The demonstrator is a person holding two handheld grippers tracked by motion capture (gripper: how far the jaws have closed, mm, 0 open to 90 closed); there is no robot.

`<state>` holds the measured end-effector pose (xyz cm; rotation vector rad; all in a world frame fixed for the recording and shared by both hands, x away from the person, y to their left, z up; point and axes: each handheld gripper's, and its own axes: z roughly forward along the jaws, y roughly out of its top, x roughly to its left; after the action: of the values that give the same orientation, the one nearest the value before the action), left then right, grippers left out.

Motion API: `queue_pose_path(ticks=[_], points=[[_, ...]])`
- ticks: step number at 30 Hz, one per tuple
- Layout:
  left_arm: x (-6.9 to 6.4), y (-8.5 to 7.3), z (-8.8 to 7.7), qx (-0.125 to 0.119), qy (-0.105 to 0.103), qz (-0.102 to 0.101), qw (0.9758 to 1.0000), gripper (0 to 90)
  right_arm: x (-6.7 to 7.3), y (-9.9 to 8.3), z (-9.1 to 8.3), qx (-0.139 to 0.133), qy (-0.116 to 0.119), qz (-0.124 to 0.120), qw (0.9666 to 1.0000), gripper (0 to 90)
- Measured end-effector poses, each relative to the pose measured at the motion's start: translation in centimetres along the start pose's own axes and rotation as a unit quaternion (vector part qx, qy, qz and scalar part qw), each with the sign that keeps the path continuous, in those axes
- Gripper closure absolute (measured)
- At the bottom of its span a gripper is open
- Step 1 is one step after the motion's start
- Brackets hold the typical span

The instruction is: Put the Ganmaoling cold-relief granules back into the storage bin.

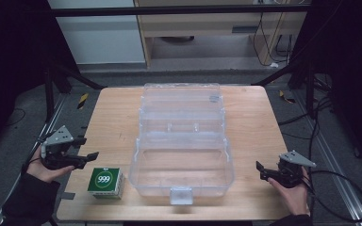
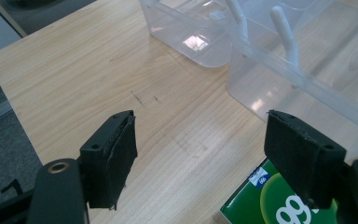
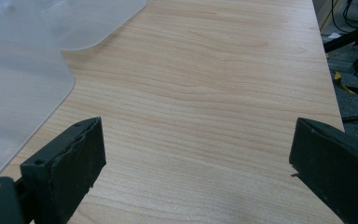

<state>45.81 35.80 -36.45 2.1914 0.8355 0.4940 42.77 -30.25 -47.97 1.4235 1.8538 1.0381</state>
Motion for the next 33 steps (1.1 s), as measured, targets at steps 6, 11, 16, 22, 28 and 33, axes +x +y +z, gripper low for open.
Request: queue_pose_path(ticks=[6, 11, 16, 22, 28, 33], points=[[-0.2, 0.7, -0.1, 0.028, -0.019, 0.045, 0.9984, 24.3, 0.0, 0.0, -0.1, -0.002, -0.002, -0.002, 1.0, 3.7], [-0.5, 0.8, 0.0, 0.041, -0.037, 0.073, 0.9958, 23.3, 0.0, 0.0, -0.1, -0.002, -0.002, -0.002, 1.0, 3.6], [-1.2, 0.9, 0.2, 0.07, -0.049, 0.109, 0.9903, 22.1, 0.1, 0.0, -0.1, -0.001, -0.002, -0.005, 1.0, 3.5], [-1.7, 1.1, 0.6, 0.096, -0.069, 0.142, 0.9829, 18.8, 0.1, -0.1, -0.1, 0.0, -0.003, -0.007, 1.0, 3.4], [-2.3, 1.2, 1.0, 0.118, -0.087, 0.169, 0.9748, 16.0, 0.1, -0.1, 0.0, 0.004, -0.001, -0.012, 0.9999, 3.2], [-2.8, 1.4, 1.5, 0.135, -0.094, 0.186, 0.9686, 15.7, 0.1, -0.2, 0.1, 0.005, 0.0, -0.013, 0.9999, 3.2]])
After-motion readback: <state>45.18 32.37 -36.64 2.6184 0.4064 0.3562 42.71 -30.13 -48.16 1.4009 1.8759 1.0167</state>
